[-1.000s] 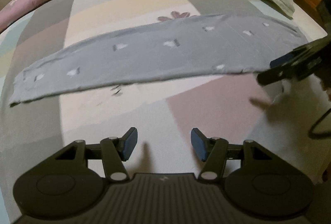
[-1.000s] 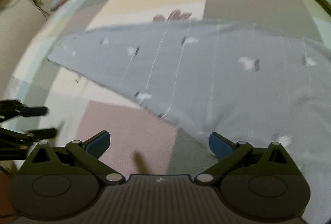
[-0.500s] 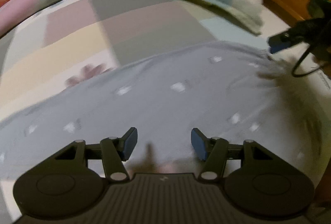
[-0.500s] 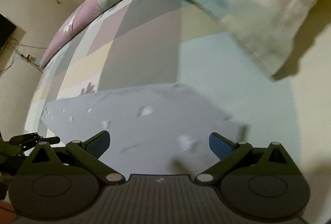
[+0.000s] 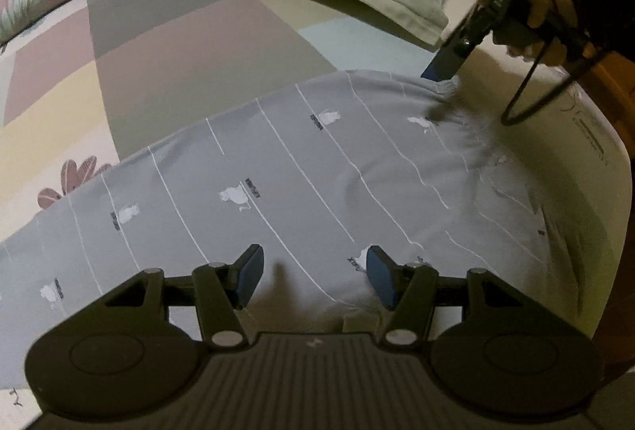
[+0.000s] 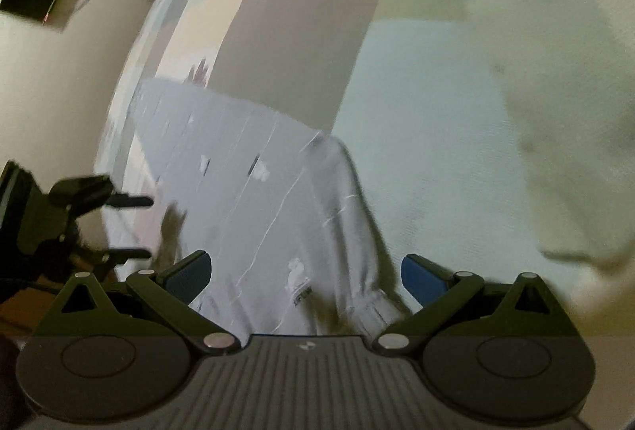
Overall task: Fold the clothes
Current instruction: 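Grasp the sweatpants edge with the right tool and lift it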
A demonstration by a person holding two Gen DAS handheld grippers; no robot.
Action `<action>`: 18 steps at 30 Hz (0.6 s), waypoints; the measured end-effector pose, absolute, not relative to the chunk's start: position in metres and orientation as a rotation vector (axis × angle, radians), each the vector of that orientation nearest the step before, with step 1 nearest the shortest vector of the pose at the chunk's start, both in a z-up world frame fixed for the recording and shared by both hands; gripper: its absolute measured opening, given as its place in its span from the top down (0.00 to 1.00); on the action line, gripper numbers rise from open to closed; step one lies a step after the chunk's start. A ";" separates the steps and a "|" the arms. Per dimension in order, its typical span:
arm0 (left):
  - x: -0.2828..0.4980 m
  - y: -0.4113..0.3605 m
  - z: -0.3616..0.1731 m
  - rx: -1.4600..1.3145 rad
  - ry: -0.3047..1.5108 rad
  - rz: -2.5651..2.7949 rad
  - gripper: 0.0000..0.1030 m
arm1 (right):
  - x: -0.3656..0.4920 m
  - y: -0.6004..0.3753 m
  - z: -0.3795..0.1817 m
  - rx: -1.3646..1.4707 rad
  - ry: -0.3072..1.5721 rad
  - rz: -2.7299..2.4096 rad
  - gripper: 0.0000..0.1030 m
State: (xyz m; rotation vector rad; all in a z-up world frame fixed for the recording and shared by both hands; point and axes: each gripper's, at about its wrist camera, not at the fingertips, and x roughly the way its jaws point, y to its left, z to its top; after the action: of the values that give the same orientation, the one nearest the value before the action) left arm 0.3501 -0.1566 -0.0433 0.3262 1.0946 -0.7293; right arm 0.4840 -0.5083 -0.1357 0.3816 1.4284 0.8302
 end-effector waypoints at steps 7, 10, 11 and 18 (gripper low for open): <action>0.349 -0.159 -0.050 0.280 1.117 -0.716 0.44 | 0.526 -0.471 -0.143 0.330 1.528 1.015 0.00; 0.349 -0.162 -0.052 0.271 1.121 -0.723 0.44 | 0.543 -0.449 -0.149 0.352 1.532 1.059 0.00; 0.348 -0.163 -0.052 0.276 1.118 -0.727 0.44 | 0.546 -0.446 -0.150 0.358 1.539 1.068 0.00; 0.346 -0.156 -0.055 0.294 1.110 -0.729 0.44 | 0.534 -0.468 -0.156 0.414 1.648 1.093 0.00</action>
State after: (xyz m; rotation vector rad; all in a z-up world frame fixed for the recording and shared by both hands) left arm 0.3456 -0.1556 -0.0549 0.2941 1.1098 -0.7288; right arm 0.5341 -0.4682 -0.1563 0.4136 1.6477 1.0934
